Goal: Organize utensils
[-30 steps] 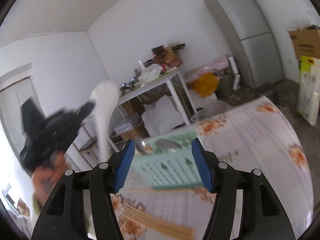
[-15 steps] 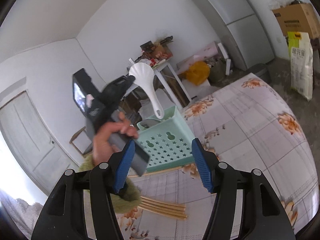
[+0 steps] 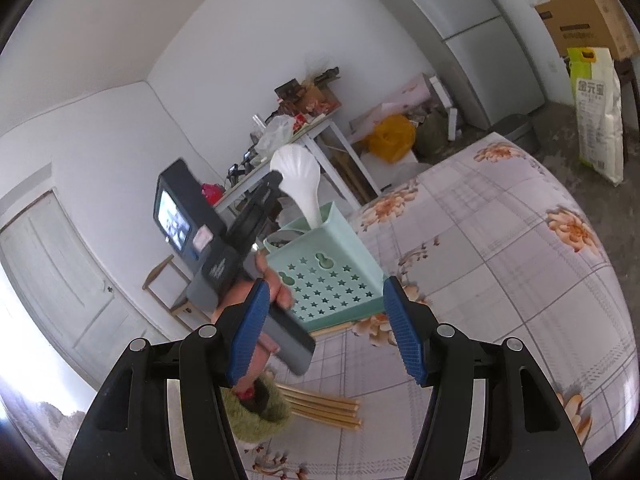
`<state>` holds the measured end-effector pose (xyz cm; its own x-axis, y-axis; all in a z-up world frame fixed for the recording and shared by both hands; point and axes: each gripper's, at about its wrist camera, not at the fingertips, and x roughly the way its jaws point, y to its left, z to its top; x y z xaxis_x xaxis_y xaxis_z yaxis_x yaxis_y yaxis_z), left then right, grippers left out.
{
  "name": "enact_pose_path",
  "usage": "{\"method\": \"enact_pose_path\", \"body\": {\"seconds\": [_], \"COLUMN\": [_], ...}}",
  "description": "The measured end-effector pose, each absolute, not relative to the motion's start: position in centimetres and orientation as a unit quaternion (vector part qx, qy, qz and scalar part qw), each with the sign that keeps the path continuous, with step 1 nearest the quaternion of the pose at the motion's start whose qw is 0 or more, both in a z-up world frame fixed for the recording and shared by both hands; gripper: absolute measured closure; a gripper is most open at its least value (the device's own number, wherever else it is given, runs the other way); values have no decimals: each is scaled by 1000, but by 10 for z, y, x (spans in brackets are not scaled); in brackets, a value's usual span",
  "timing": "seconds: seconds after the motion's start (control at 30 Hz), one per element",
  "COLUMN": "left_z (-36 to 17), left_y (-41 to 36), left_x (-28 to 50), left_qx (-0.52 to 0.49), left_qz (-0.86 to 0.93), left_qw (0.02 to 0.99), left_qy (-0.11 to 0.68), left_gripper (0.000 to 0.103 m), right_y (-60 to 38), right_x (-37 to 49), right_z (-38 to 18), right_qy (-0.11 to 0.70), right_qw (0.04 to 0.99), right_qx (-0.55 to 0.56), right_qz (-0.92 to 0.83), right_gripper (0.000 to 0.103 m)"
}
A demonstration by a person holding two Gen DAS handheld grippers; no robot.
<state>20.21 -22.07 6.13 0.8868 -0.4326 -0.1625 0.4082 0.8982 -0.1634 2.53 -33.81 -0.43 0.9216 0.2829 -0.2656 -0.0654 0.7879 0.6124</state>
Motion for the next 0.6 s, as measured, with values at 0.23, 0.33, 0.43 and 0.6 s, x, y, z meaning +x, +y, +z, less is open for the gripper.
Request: {"method": "enact_pose_path", "body": {"seconds": [0.23, 0.33, 0.43, 0.6], "left_z": [54, 56, 60, 66], "left_y": [-192, -177, -161, -123], "left_x": [178, 166, 148, 120], "left_qx": [-79, -92, -89, -56], "left_qz": [-246, -261, -286, -310], "left_qw": [957, 951, 944, 939], "left_qy": [130, 137, 138, 135], "left_gripper": [85, 74, 67, 47], "right_y": [-335, -331, -330, -337], "right_x": [23, 23, 23, 29], "right_z": [-2, 1, 4, 7], "right_qy": [174, 175, 175, 180], "right_qw": [928, 929, 928, 920], "right_qx": [314, 313, 316, 333], "right_qz": [94, 95, 96, 99], "right_gripper": [45, 45, 45, 43]}}
